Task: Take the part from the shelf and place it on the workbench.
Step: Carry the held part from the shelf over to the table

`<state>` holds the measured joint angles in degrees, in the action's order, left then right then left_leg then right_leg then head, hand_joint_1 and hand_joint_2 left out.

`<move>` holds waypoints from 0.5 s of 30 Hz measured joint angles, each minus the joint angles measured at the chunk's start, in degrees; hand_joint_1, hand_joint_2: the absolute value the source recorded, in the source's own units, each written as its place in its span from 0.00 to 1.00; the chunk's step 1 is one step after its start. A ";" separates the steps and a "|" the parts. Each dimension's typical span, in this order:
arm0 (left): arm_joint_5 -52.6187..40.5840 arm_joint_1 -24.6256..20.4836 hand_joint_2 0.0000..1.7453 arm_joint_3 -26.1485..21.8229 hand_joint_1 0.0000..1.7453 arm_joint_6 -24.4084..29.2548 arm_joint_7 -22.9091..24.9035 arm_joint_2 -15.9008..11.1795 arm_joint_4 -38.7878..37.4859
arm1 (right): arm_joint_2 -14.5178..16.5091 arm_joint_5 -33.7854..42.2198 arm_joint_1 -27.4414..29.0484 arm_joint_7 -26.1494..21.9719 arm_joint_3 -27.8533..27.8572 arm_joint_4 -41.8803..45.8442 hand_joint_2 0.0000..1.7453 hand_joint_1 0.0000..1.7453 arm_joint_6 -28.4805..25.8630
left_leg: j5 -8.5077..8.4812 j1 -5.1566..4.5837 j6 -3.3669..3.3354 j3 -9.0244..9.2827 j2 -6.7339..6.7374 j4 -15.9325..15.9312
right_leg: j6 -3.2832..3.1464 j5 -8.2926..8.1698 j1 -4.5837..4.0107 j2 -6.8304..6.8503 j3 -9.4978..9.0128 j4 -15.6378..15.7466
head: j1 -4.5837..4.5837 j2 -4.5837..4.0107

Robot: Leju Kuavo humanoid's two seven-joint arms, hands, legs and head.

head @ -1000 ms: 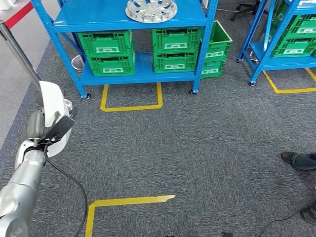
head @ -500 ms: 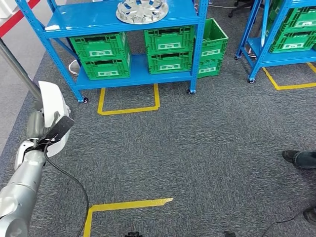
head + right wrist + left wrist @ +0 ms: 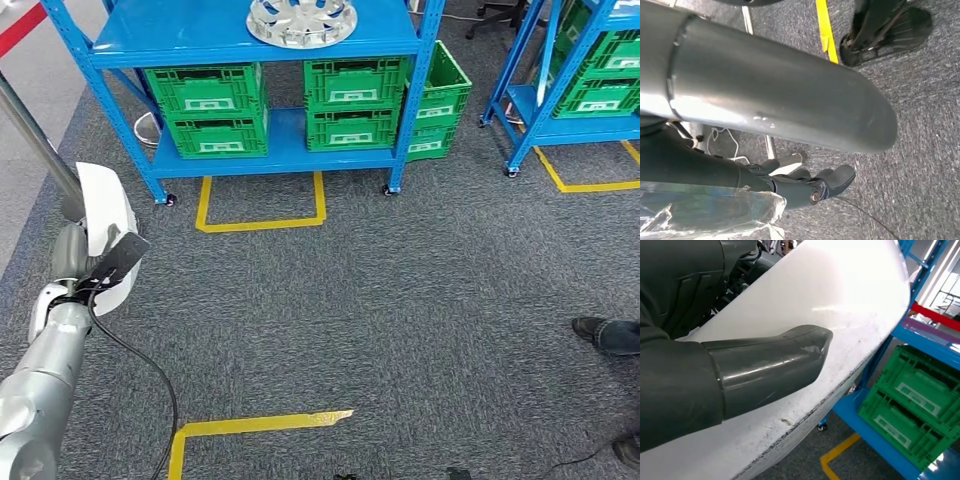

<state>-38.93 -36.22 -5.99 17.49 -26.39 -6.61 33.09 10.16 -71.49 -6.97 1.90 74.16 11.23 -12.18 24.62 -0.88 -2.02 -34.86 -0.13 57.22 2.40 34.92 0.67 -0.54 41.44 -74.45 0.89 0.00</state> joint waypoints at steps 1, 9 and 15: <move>0.00 0.09 1.00 0.00 1.00 0.01 0.01 0.03 -0.02 | 0.00 0.00 0.04 0.00 0.00 0.00 0.00 0.00 0.00 | 0.44 -0.05 0.02 0.63 -0.03 0.01 | -0.09 -2.62 -0.11 0.01 -0.43 2.39 | 0.01 -0.01; 0.01 -0.23 1.00 0.00 1.00 0.00 0.93 0.06 -0.34 | -0.30 -0.16 -0.08 0.13 -0.03 0.01 0.00 0.00 -0.09 | 2.74 -0.23 1.67 1.80 -0.04 0.99 | -2.30 -9.00 -0.35 0.03 -6.54 16.39 | -0.41 0.00; 0.85 -0.34 1.00 -0.09 1.00 -0.09 1.11 -0.09 -0.78 | -0.35 -0.32 -0.11 0.16 -0.07 0.04 0.00 0.00 -0.40 | 7.04 1.56 4.02 -6.81 -0.03 15.79 | -2.74 -8.07 0.24 -0.02 -8.15 16.82 | -0.97 0.00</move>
<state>-38.07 -36.57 -6.08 17.39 -25.28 -6.70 32.32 9.81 -71.82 -7.08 2.07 74.09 11.28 -12.58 31.66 0.68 2.00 -41.67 -0.16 73.02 -0.33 26.85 0.91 -0.56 33.30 -57.63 -0.08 0.00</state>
